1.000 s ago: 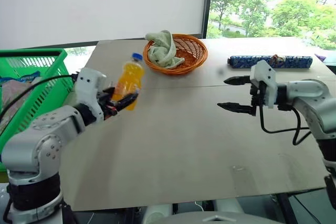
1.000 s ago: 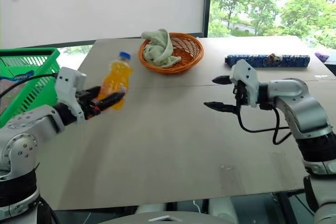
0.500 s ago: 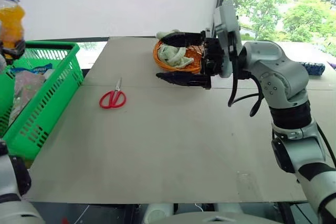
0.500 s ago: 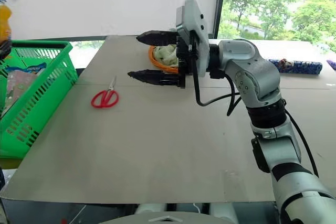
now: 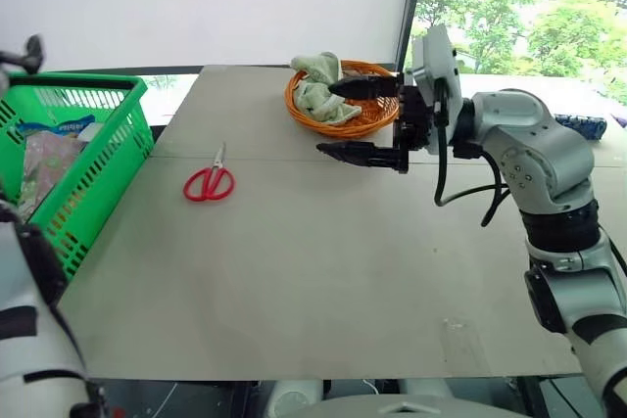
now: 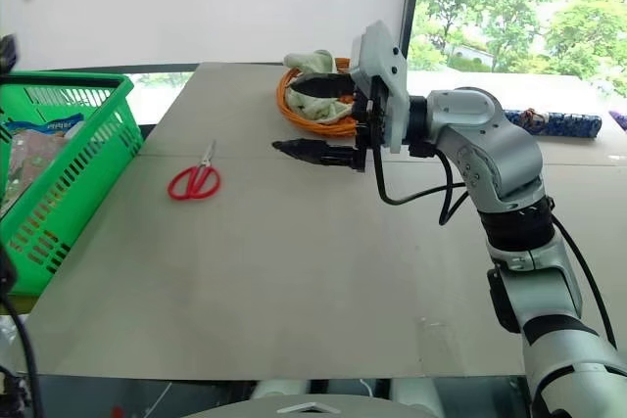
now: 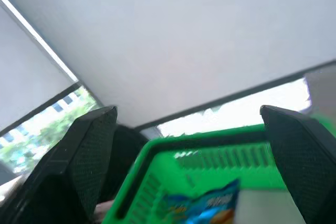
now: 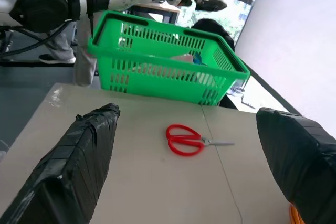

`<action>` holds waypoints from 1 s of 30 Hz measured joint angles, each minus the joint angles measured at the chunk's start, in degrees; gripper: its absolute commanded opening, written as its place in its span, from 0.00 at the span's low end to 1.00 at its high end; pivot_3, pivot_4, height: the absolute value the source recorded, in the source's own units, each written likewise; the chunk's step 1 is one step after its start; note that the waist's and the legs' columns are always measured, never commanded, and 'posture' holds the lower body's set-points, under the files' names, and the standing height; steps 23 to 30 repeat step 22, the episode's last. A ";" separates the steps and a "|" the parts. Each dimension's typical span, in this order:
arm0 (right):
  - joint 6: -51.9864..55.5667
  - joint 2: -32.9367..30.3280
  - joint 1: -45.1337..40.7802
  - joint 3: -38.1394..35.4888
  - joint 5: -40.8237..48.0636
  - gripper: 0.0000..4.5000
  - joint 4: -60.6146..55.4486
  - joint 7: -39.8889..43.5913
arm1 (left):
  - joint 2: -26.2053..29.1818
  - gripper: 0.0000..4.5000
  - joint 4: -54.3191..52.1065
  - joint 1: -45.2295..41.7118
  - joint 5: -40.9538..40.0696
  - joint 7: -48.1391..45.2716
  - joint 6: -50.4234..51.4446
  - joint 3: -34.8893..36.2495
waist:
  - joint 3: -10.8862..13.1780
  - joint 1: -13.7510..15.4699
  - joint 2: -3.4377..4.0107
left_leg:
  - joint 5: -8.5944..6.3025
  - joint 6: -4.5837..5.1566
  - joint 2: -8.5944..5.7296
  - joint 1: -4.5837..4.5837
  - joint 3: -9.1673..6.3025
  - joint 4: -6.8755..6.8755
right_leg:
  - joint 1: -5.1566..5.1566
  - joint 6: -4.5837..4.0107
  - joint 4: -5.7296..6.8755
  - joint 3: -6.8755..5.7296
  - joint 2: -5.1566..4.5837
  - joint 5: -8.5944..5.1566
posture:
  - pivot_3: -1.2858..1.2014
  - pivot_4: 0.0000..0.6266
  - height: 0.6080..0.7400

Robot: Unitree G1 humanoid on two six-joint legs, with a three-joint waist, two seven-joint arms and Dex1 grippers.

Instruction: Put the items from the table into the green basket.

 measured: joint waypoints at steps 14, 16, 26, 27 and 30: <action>-2.04 -20.21 24.89 -9.15 -7.74 1.00 -1.71 -2.61 | -18.57 1.00 -73.97 43.87 -32.56 -6.03 48.82 1.57 | -0.31 -5.71 0.42 | -0.18 0.33 0.09 0.39 0.43 -0.07 | 0.00 -0.02 0.27 0.79 0.31 0.00 | 0.48 0.00 1.00; -2.28 -23.05 31.00 -12.14 -8.20 1.00 -1.76 -2.26 | -17.57 1.00 -77.77 49.60 -34.46 -6.08 50.83 4.10 | -0.26 -5.98 0.60 | -0.18 0.33 0.08 0.67 0.52 -0.06 | 0.24 0.00 0.26 0.87 0.32 -0.03 | 0.48 0.00 1.00; -2.40 -24.40 39.36 -18.34 -7.81 1.00 -2.75 -2.75 | -15.16 1.00 -86.98 62.69 -37.25 -6.66 53.21 8.62 | -0.02 -6.32 0.87 | -0.32 0.03 0.15 1.62 0.66 -0.04 | 1.07 0.09 -0.01 1.02 0.38 -0.26 | 0.49 0.00 1.00; -2.40 -24.40 39.36 -18.34 -7.81 1.00 -2.75 -2.75 | -15.16 1.00 -86.98 62.69 -37.25 -6.66 53.21 8.62 | -0.02 -6.32 0.87 | -0.32 0.03 0.15 1.62 0.66 -0.04 | 1.07 0.09 -0.01 1.02 0.38 -0.26 | 0.49 0.00 1.00; -2.40 -24.40 39.36 -18.34 -7.81 1.00 -2.75 -2.75 | -15.16 1.00 -86.98 62.69 -37.25 -6.66 53.21 8.62 | -0.02 -6.32 0.87 | -0.32 0.03 0.15 1.62 0.66 -0.04 | 1.07 0.09 -0.01 1.02 0.38 -0.26 | 0.49 0.00 1.00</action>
